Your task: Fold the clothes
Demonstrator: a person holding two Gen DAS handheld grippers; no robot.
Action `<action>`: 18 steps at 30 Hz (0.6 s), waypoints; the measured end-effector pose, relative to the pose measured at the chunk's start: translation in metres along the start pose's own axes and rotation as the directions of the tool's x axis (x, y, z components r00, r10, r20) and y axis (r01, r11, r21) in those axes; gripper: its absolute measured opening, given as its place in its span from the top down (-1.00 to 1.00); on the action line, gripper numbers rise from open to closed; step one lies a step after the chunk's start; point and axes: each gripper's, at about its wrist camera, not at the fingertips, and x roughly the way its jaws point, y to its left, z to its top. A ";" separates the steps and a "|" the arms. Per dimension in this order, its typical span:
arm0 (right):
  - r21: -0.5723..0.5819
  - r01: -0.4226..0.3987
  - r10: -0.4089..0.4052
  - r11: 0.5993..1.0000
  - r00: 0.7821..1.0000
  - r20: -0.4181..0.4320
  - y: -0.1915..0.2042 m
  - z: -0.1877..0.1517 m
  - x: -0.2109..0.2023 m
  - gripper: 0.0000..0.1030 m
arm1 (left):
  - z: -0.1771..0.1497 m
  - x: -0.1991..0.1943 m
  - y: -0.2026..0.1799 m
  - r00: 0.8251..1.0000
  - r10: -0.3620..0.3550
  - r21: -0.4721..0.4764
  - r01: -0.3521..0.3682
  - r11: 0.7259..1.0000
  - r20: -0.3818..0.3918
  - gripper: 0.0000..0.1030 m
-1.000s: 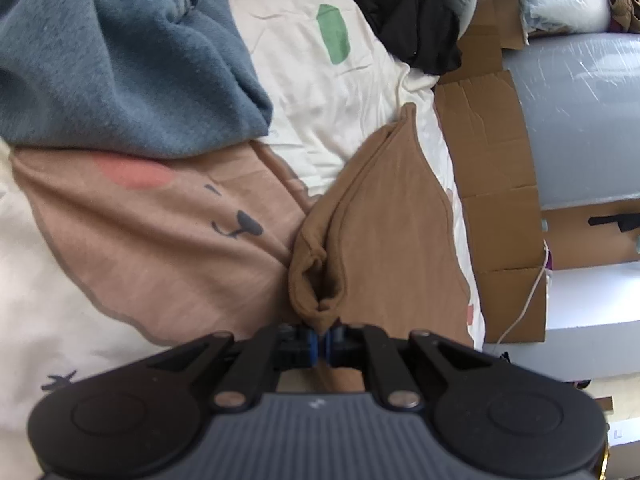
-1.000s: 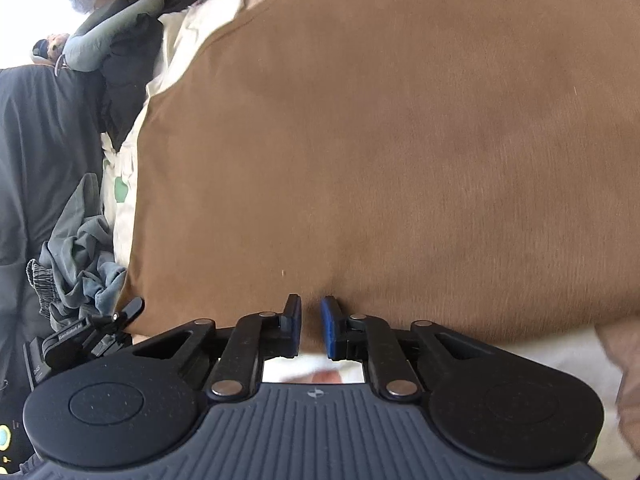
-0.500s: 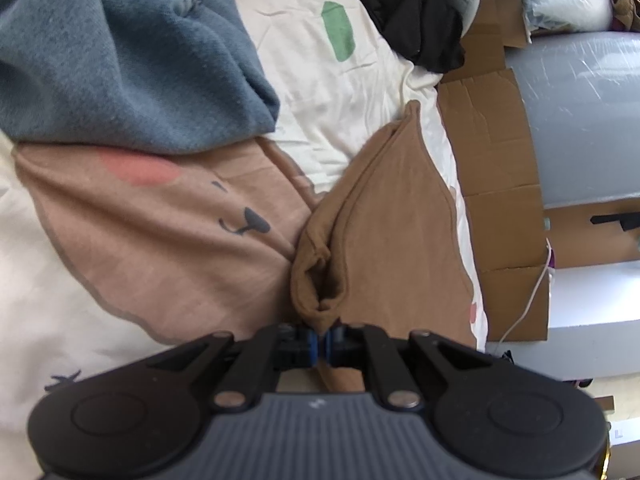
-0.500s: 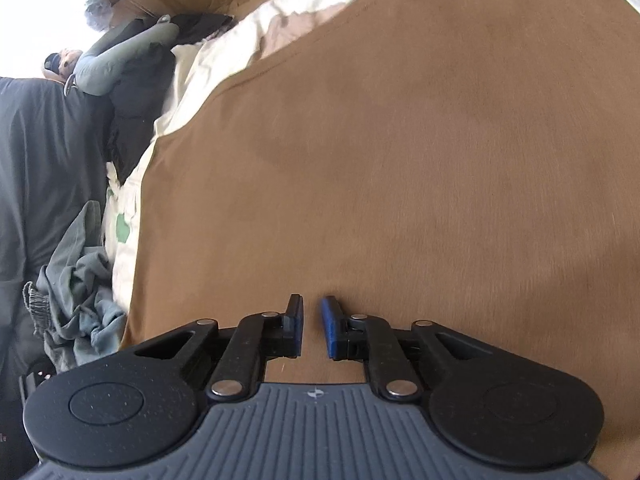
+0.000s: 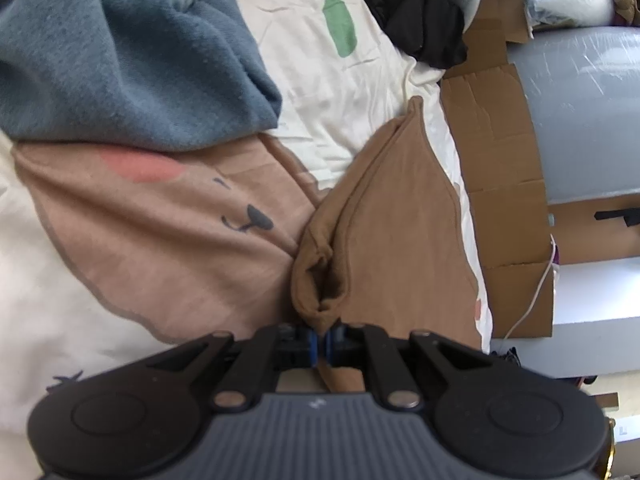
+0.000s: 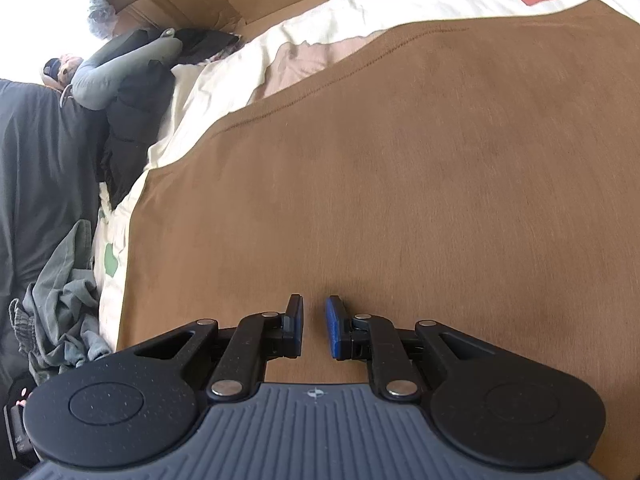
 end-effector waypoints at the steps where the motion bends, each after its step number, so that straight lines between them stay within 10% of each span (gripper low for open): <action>1: 0.001 0.001 -0.001 1.000 1.000 0.004 0.000 0.003 0.002 0.67 | 0.000 0.000 0.000 1.000 0.001 0.002 -0.001 1.000 -0.001 0.92; 18: -0.055 0.056 -0.050 0.997 0.994 0.097 0.009 0.094 0.045 0.66 | 0.002 0.009 0.015 1.000 -0.016 -0.051 0.016 0.999 -0.011 0.91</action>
